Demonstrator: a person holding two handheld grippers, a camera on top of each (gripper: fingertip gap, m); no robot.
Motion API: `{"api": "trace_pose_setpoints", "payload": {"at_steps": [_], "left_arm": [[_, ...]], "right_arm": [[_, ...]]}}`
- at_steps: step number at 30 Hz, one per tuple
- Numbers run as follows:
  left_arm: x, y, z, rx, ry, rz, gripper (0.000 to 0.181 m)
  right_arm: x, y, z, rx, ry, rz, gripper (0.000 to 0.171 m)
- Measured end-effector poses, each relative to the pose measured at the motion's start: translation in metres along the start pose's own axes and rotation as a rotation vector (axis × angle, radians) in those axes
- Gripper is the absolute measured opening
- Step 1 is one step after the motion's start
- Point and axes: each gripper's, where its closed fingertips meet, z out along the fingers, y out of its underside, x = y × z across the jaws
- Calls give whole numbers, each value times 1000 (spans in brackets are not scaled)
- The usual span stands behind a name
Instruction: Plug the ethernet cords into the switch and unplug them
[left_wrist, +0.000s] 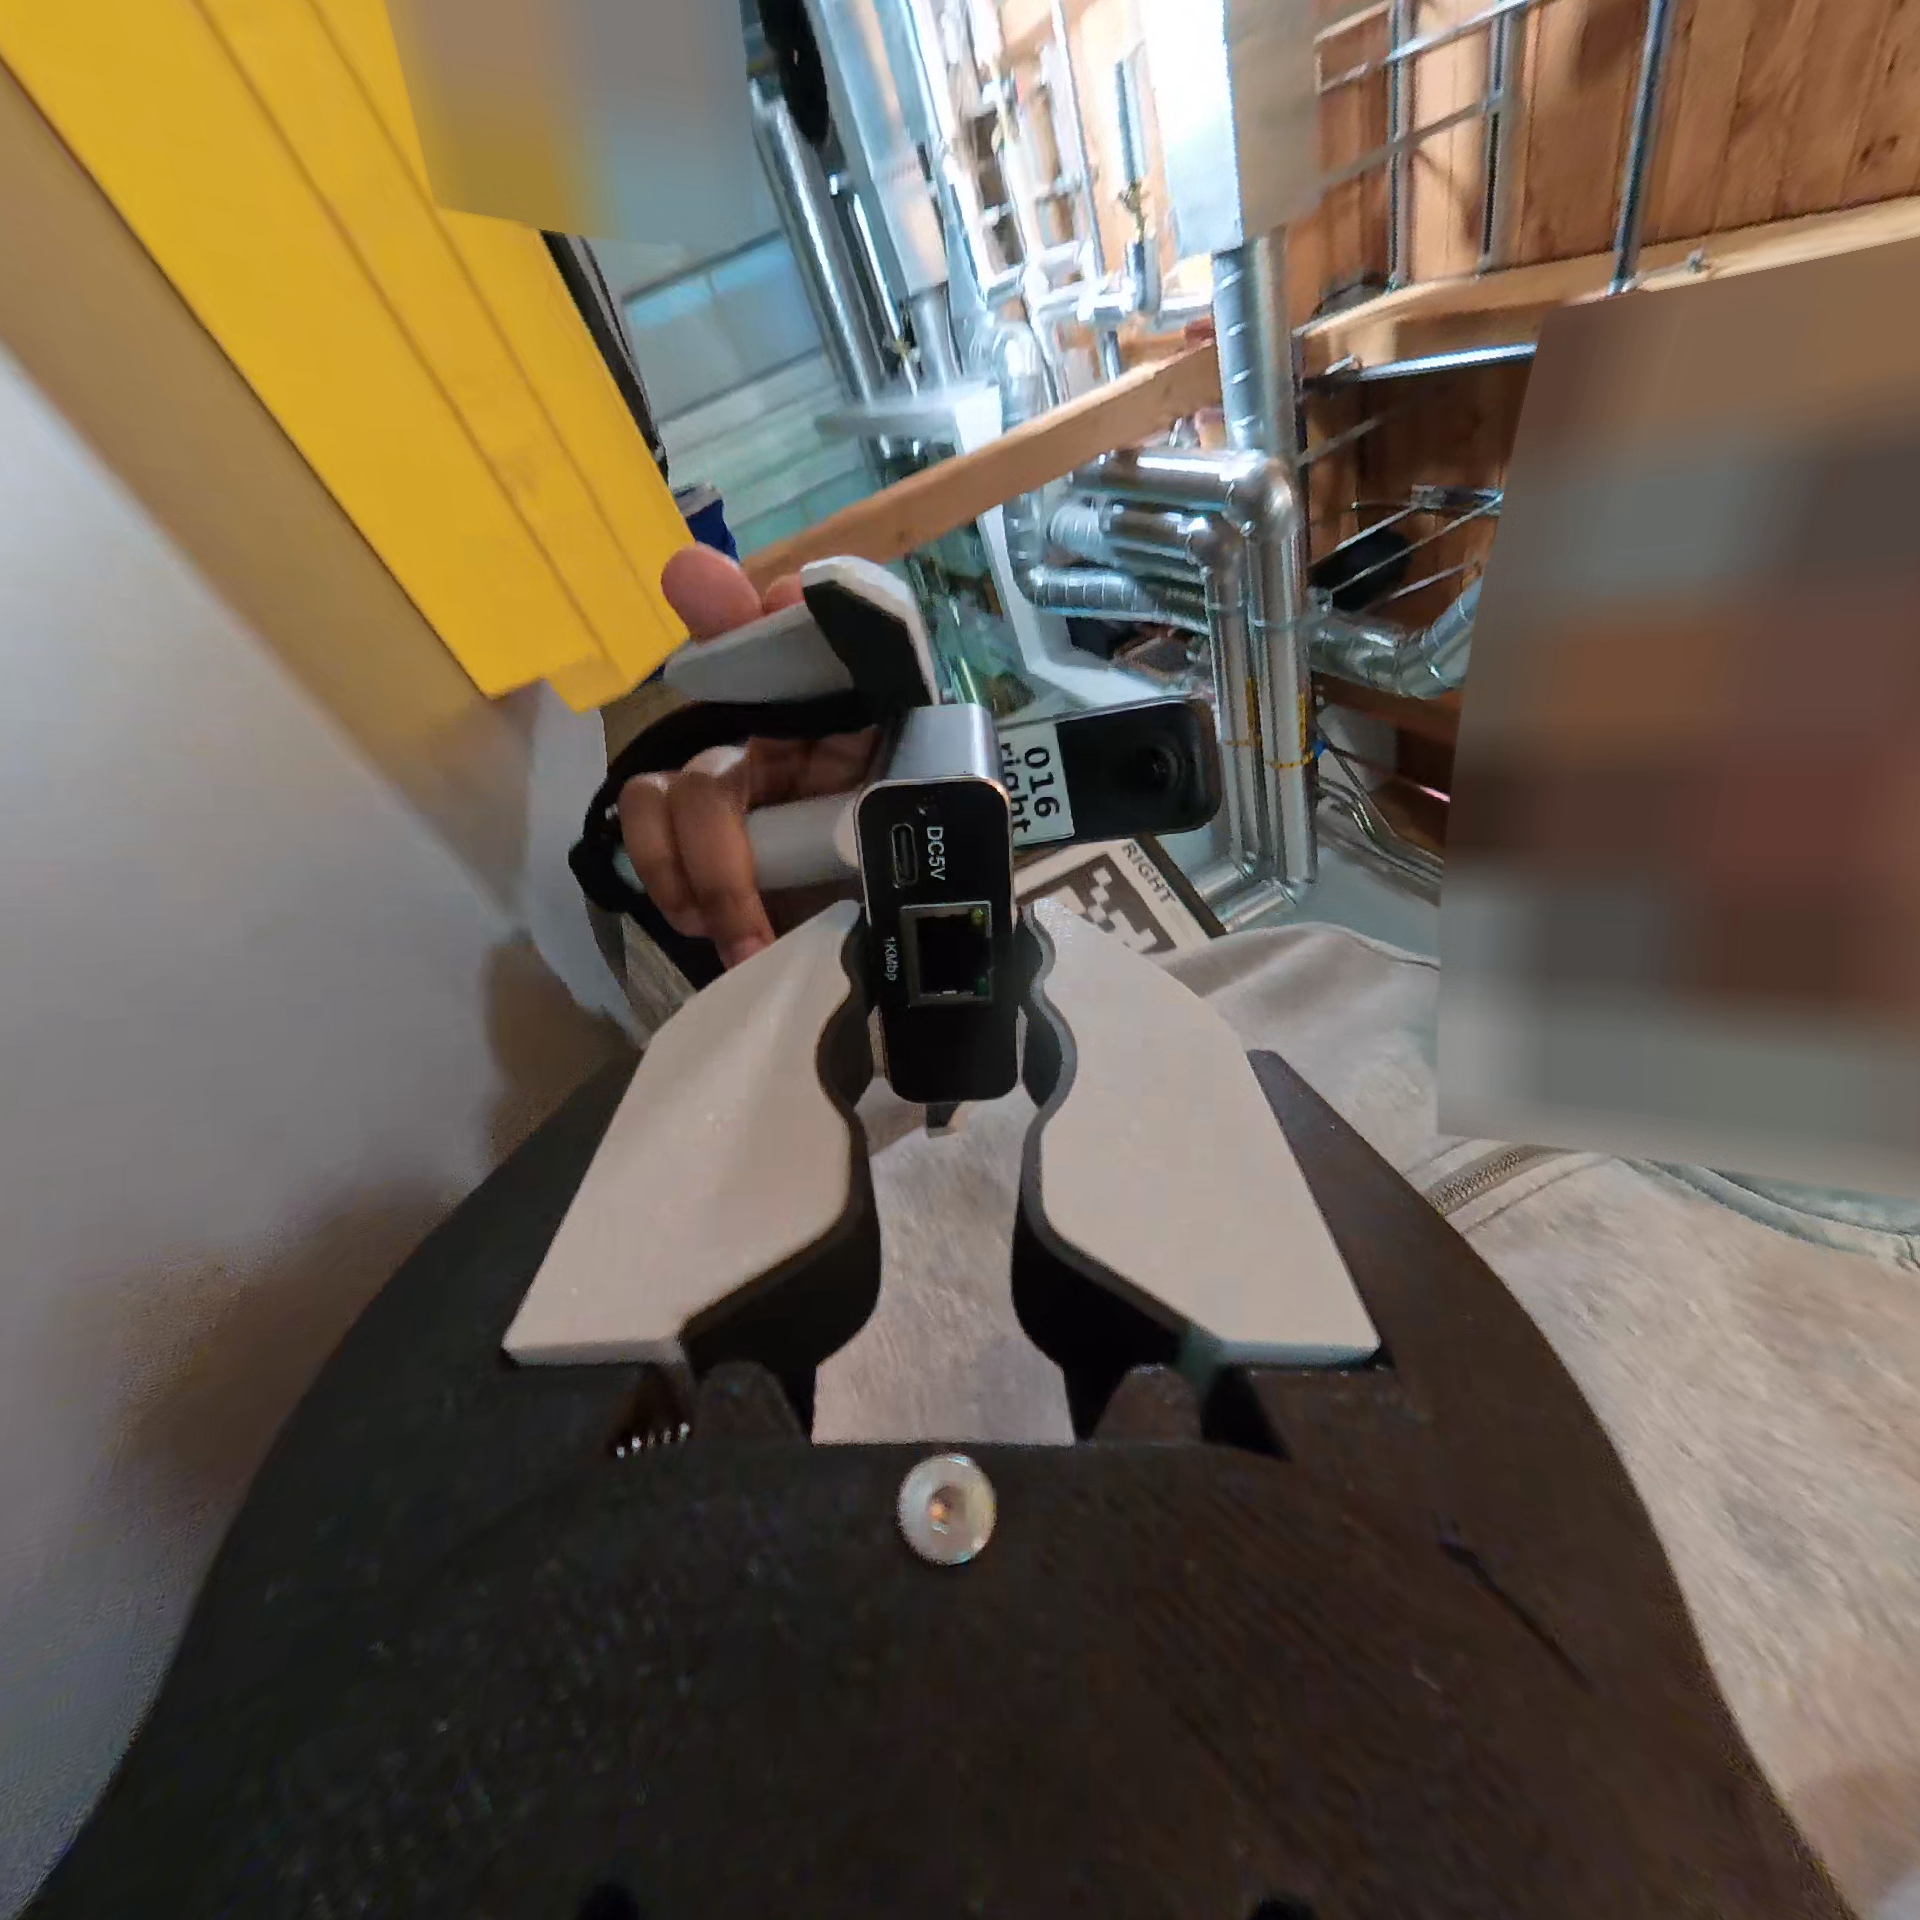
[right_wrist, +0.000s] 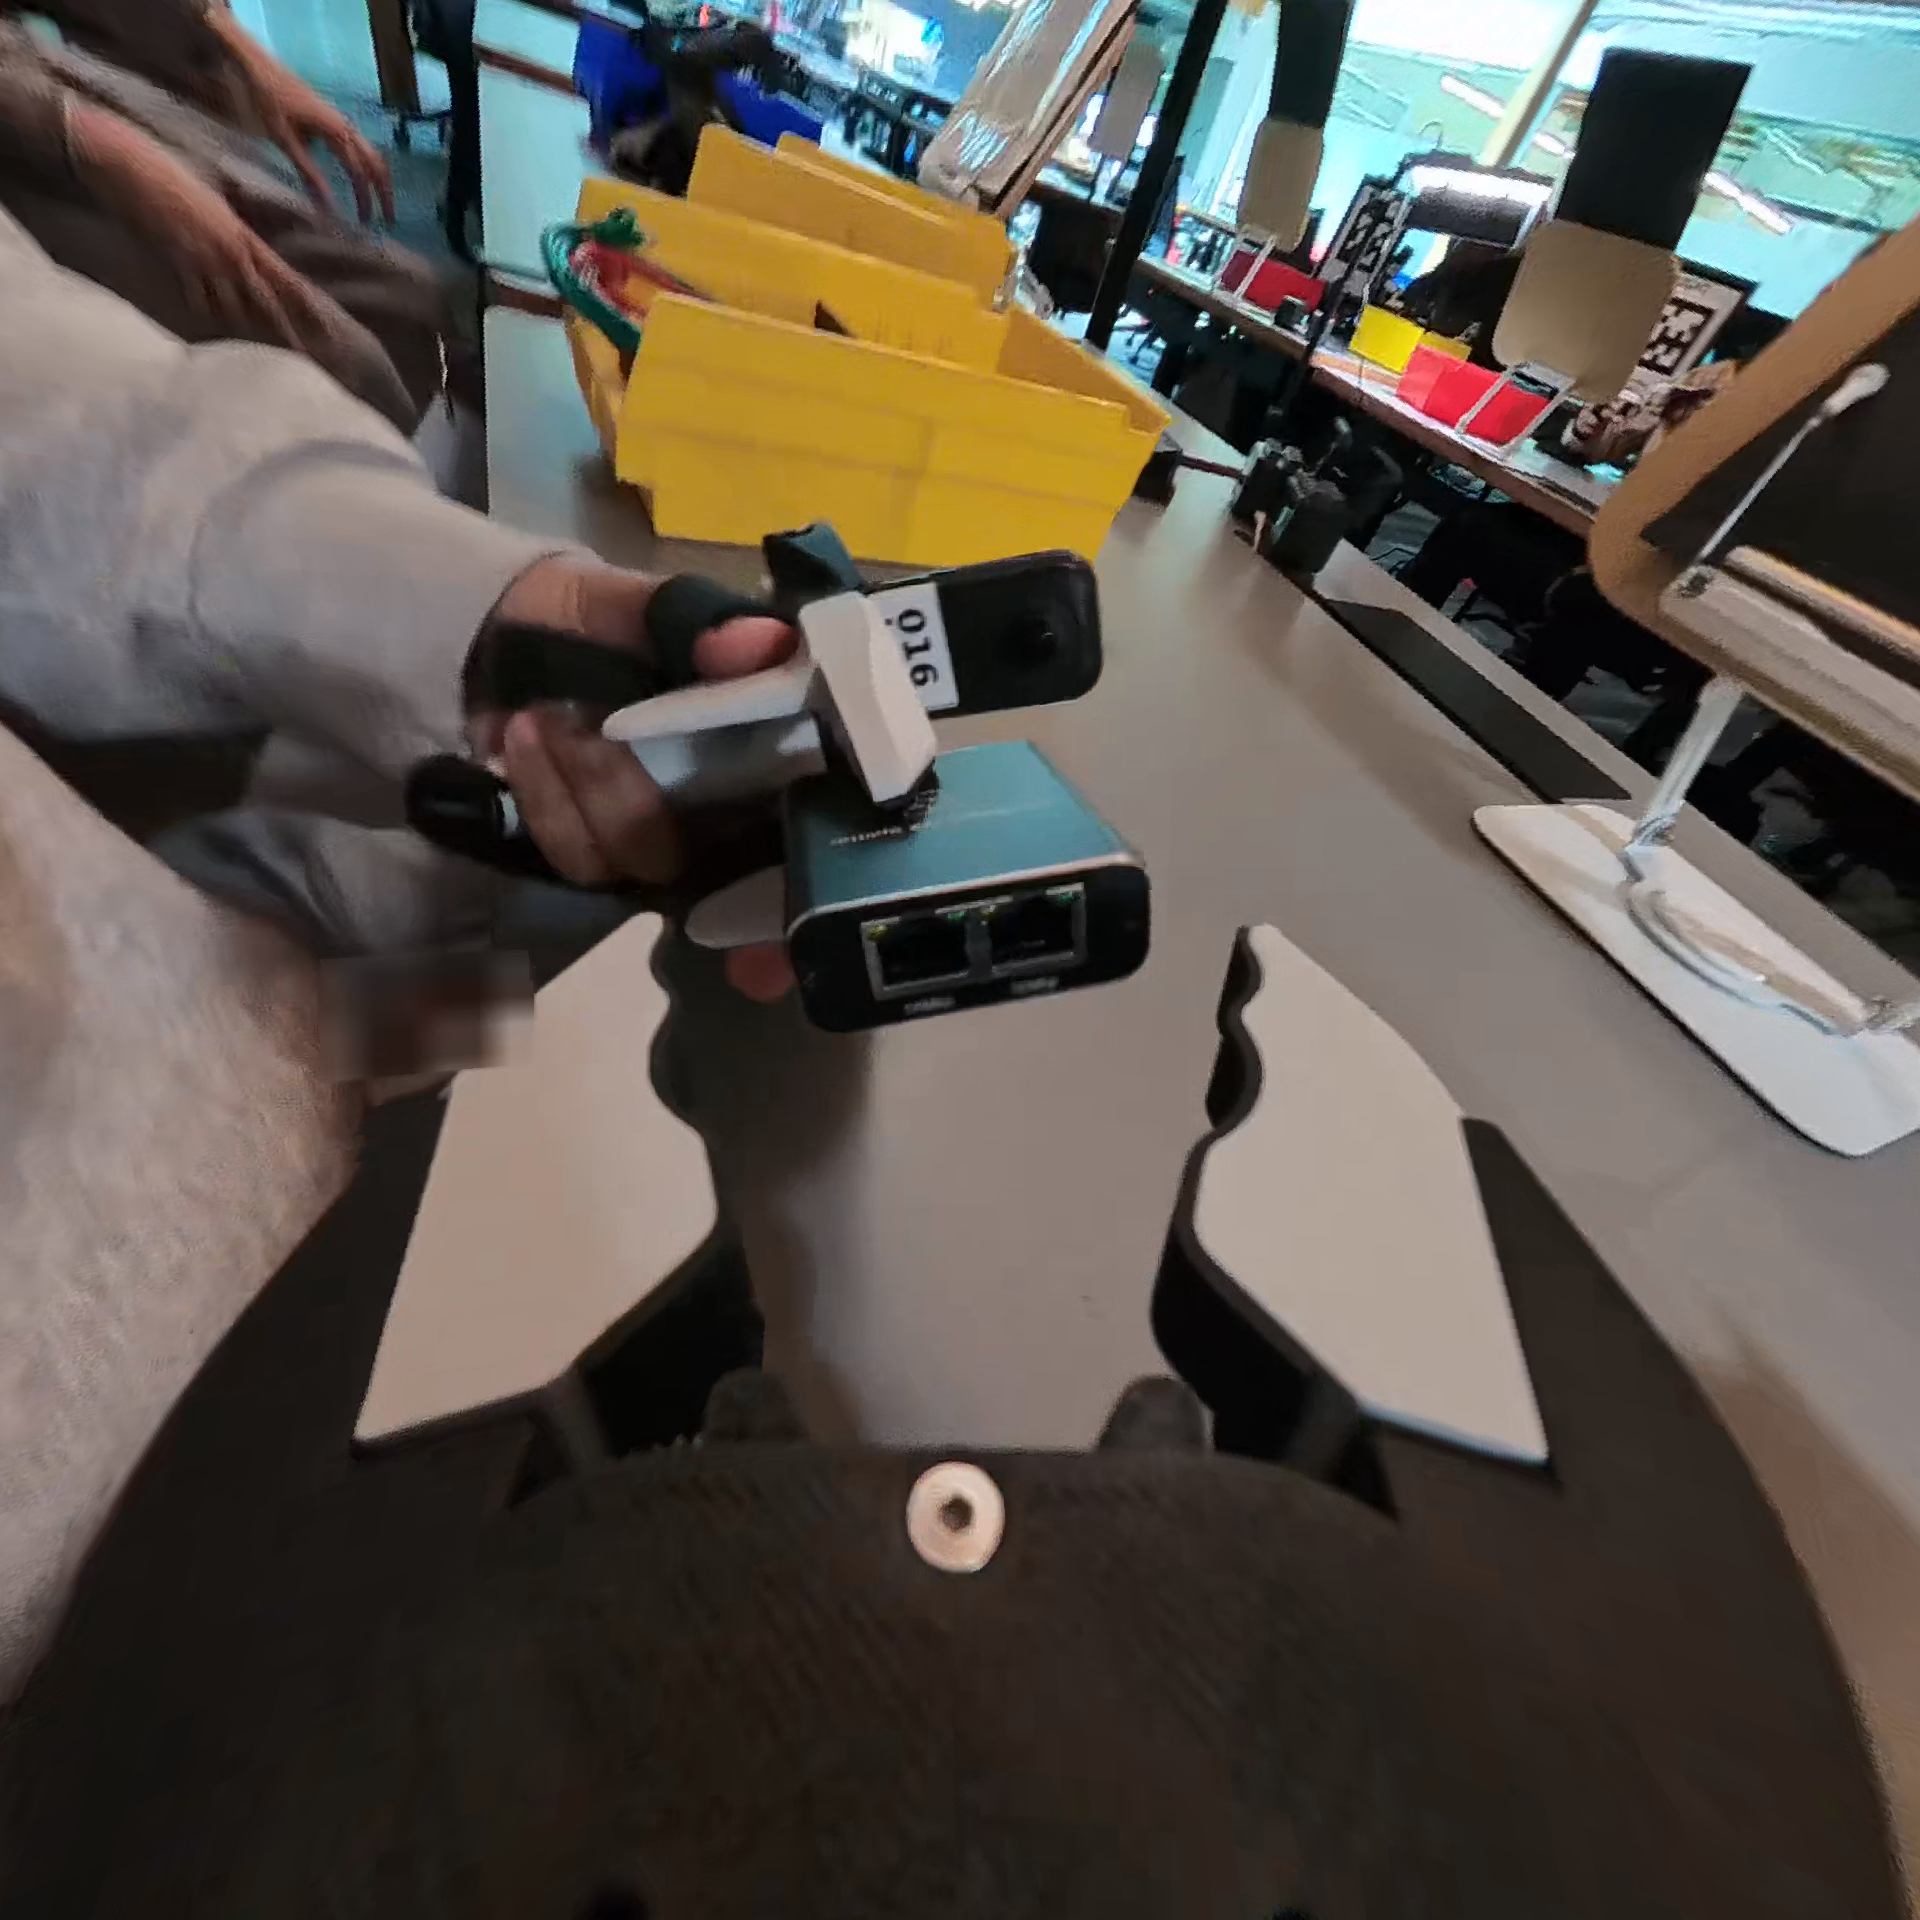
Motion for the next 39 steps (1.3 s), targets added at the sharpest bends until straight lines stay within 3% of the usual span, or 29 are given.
{"api": "trace_pose_setpoints", "payload": {"at_steps": [7,12,17,25,29,39], "left_arm": [[-4,12,5,-66,-2,-57,23],[-1,10,5,-44,26,-65,24],[0,15,14,-36,80,-132,60],[1,24,21,-63,92,-152,58],[-2,23,27,-24,102,-189,76],[-1,24,28,-34,105,-197,61]], "right_arm": [[-20,1,6,-16,-70,-59,73],[-20,-2,6,-10,-61,-39,74],[-25,-12,4,40,-102,28,71],[-30,-23,1,88,-129,62,71],[-31,-33,0,141,-116,59,65],[-29,-37,0,162,-109,91,65]]}}
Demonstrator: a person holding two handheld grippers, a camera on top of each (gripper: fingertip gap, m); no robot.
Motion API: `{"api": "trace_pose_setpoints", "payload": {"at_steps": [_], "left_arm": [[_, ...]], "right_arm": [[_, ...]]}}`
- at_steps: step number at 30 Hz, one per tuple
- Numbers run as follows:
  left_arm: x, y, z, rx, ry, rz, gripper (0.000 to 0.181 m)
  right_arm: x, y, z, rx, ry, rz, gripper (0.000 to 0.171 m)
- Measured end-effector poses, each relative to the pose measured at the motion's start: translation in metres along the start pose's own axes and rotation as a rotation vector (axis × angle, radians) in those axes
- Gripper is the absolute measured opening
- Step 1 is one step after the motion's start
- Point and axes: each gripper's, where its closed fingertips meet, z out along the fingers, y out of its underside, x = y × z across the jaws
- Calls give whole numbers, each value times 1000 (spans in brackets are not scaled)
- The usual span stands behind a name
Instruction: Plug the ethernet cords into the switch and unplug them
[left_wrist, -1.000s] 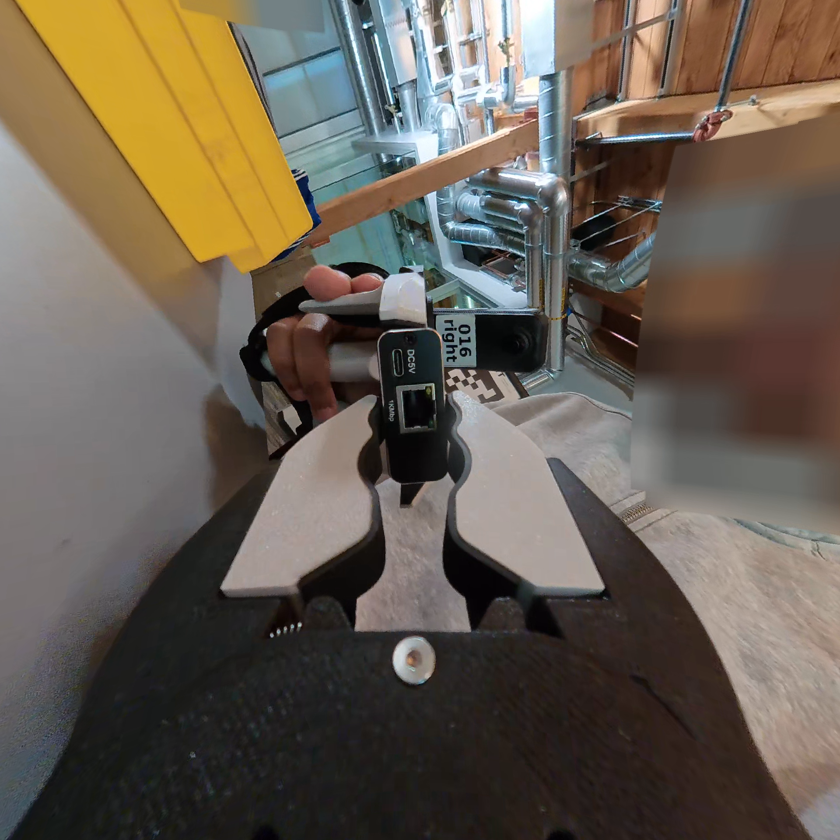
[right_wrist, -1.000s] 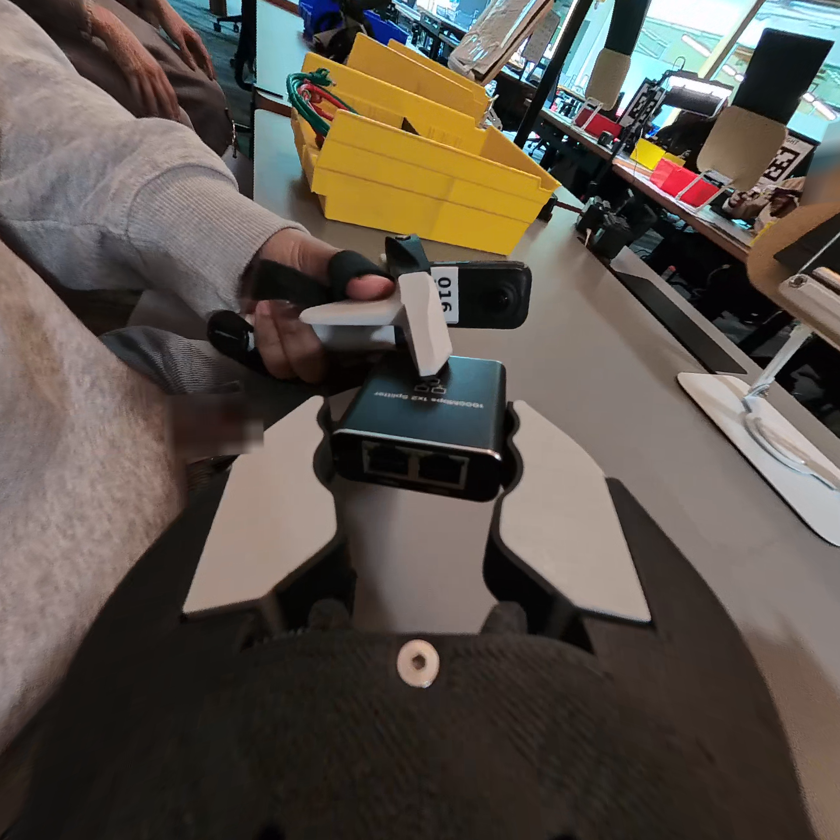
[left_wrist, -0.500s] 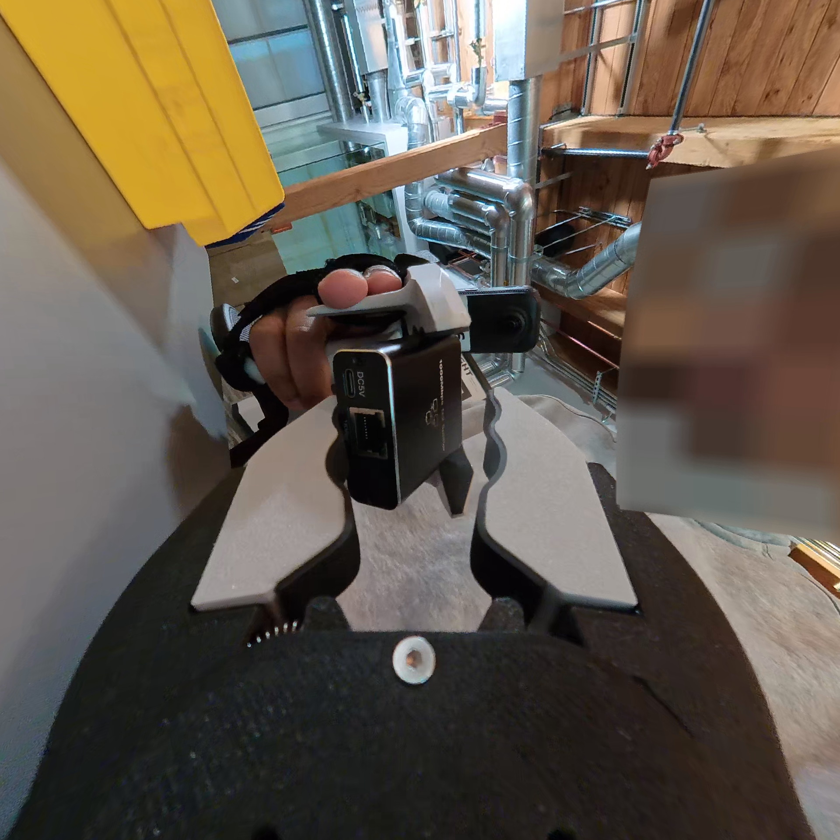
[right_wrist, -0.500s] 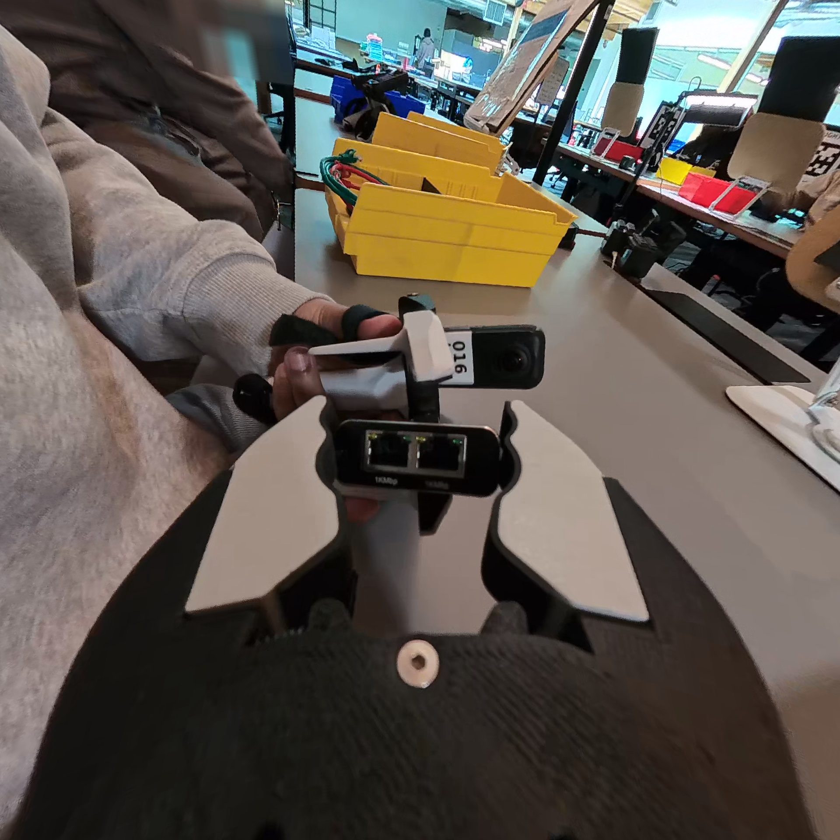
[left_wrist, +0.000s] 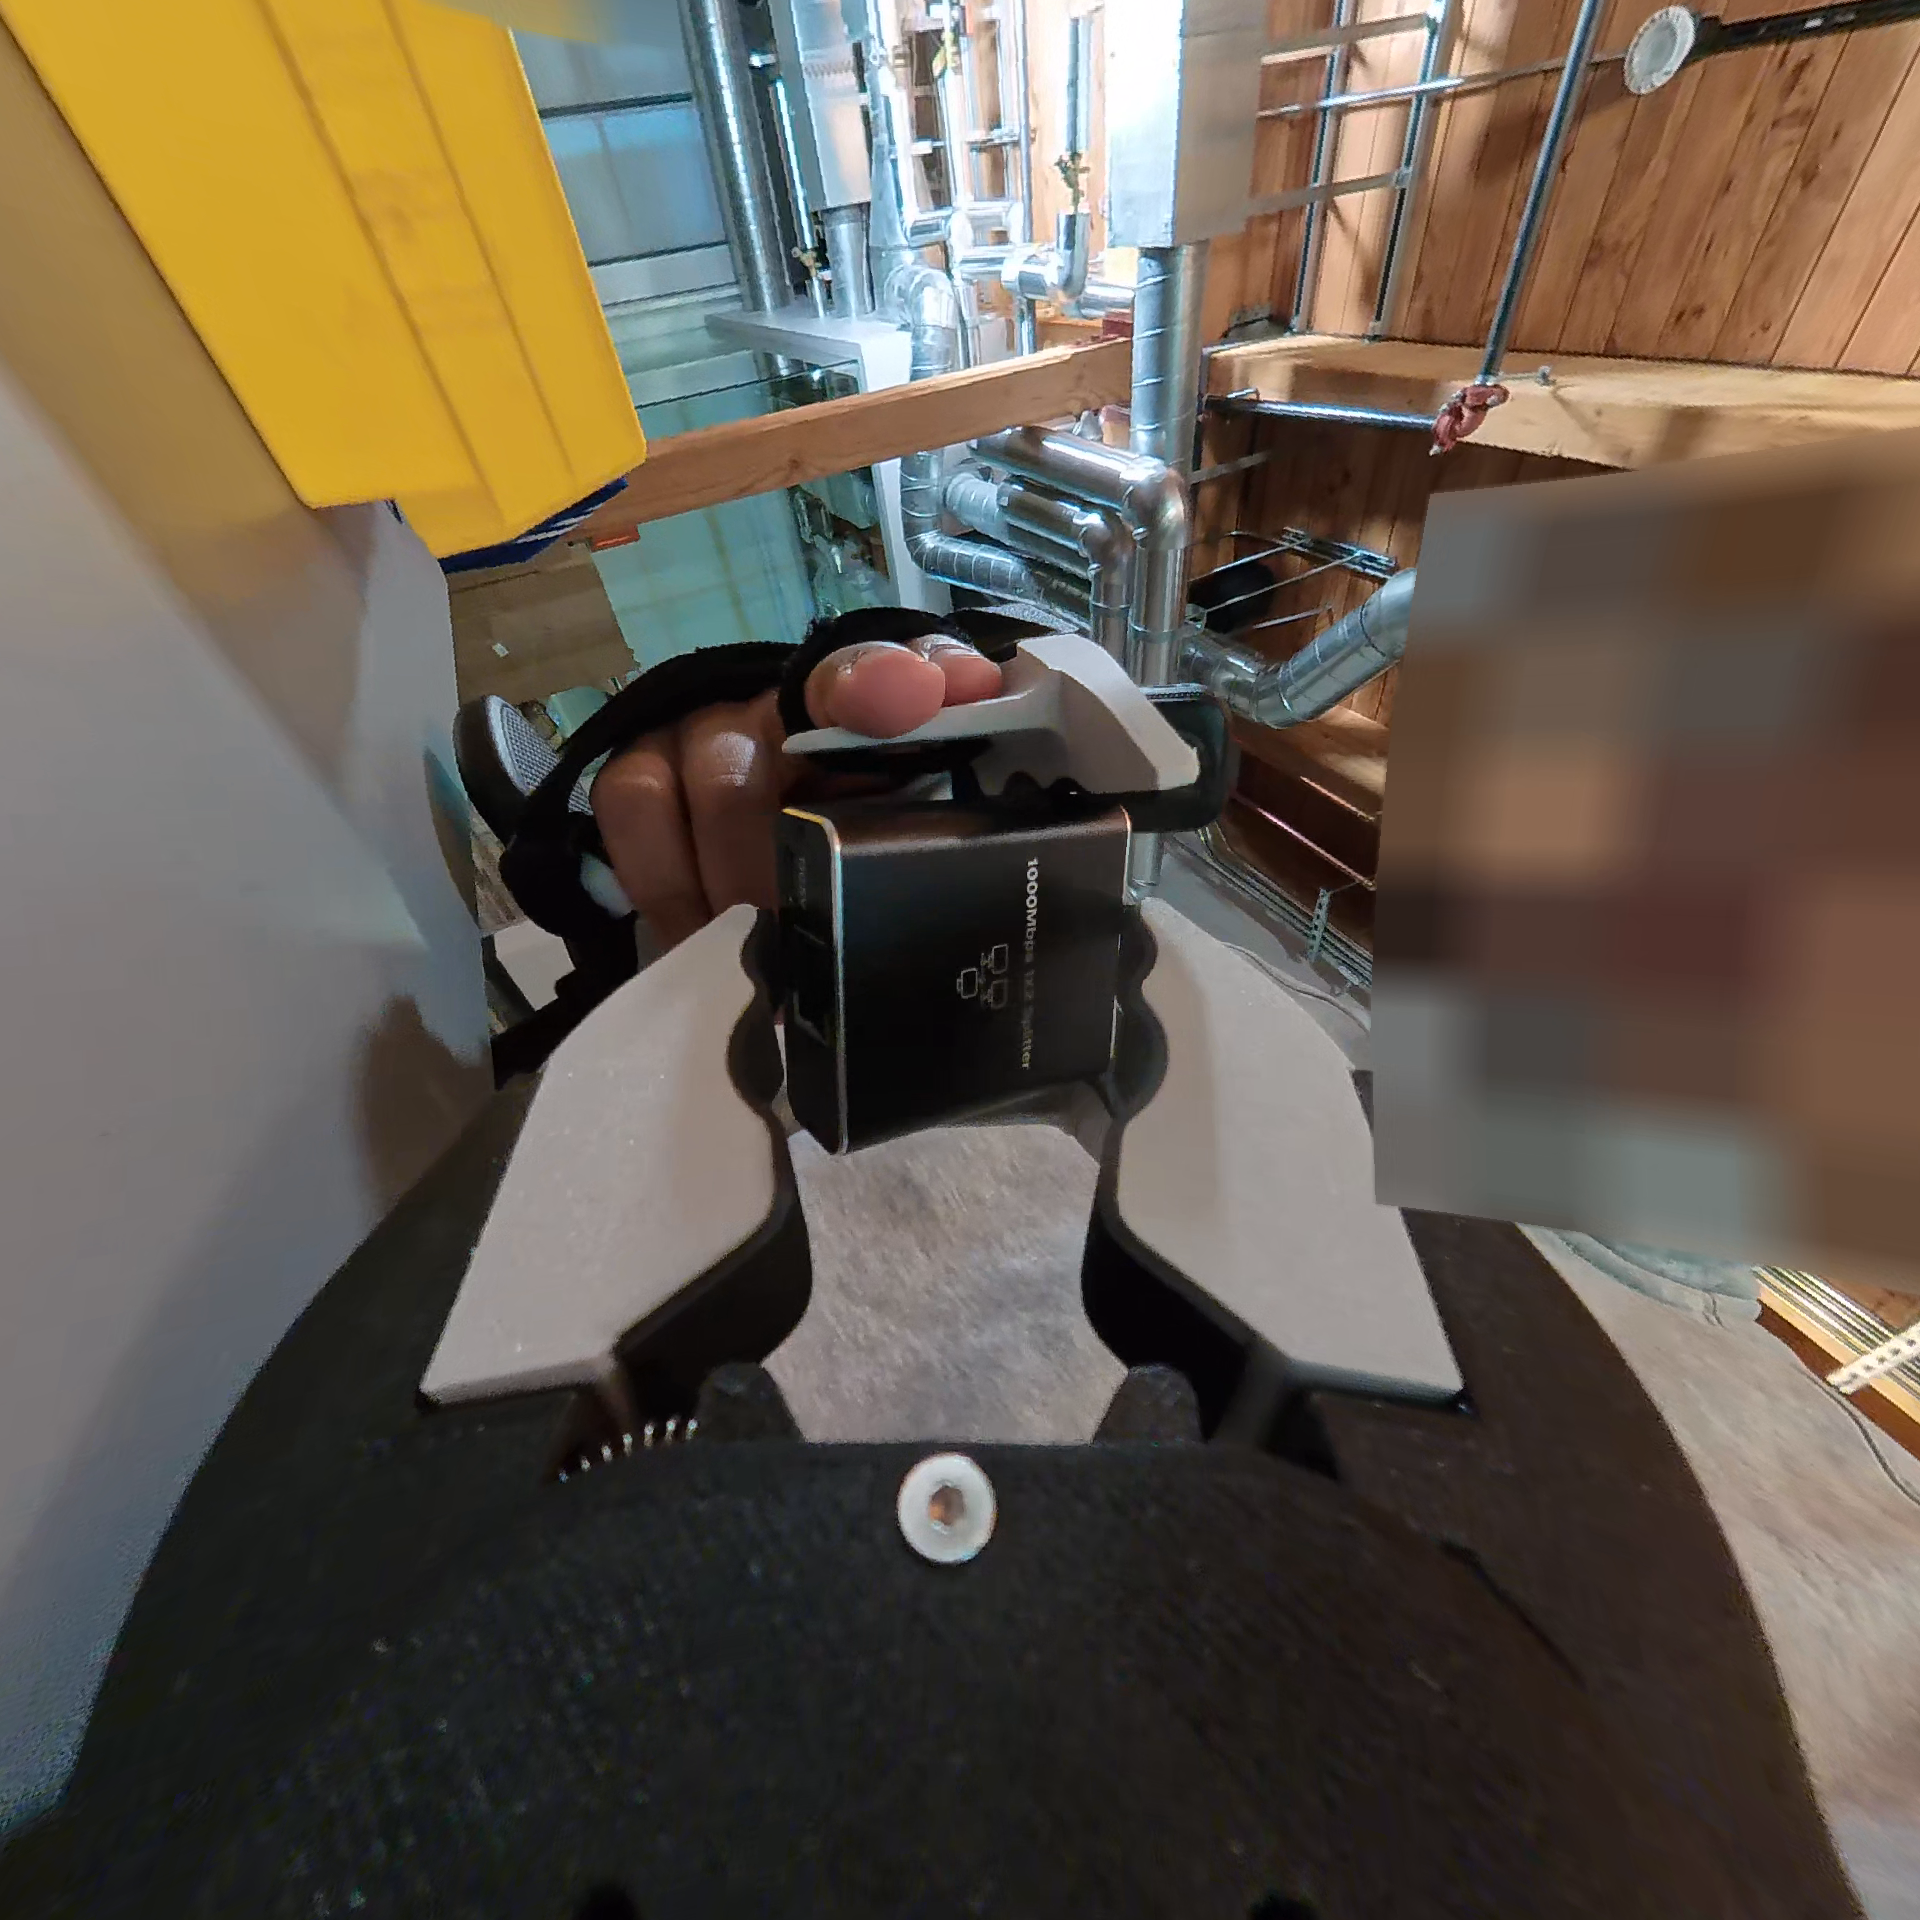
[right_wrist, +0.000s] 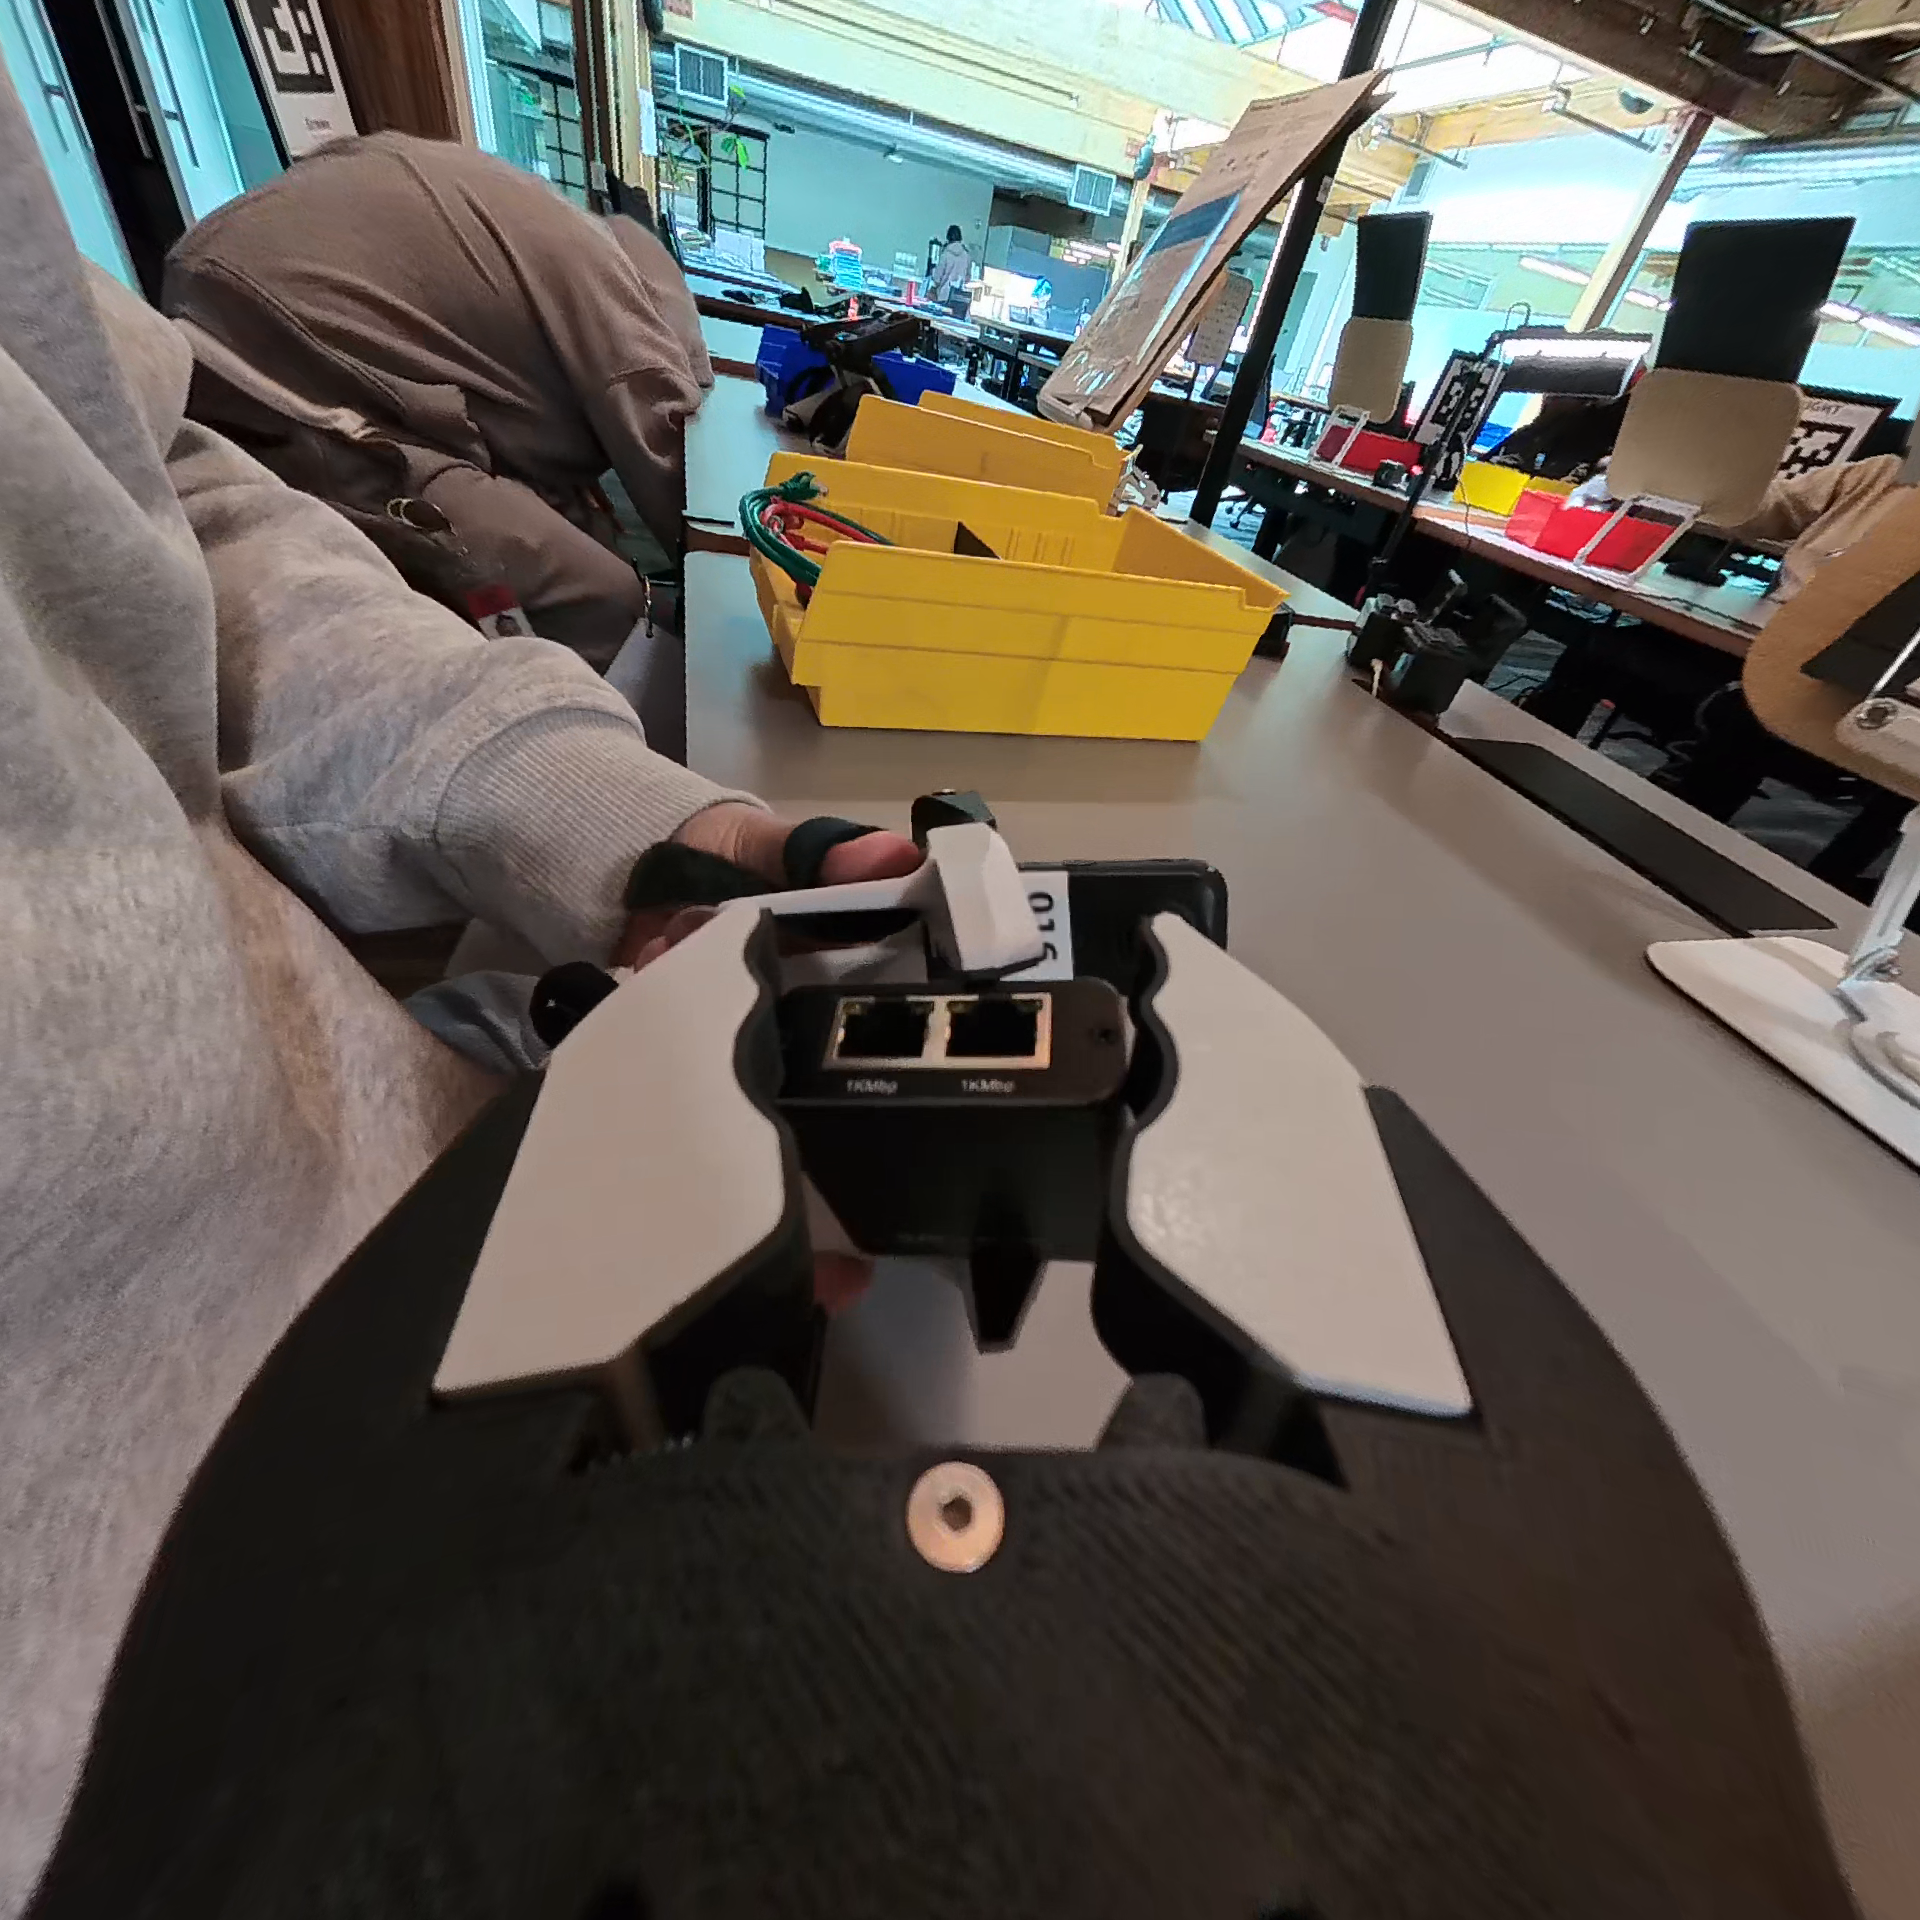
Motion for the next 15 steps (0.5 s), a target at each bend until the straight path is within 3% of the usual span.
{"api": "trace_pose_setpoints", "payload": {"at_steps": [2,9,15], "left_arm": [[-2,-3,-1,15,-25,30,61],[7,-28,-25,135,-35,88,22],[11,-26,-25,113,-3,80,24]], "right_arm": [[2,2,0,-17,18,-18,66],[12,12,-2,-88,104,-156,65],[11,14,1,-100,111,-165,65]]}}
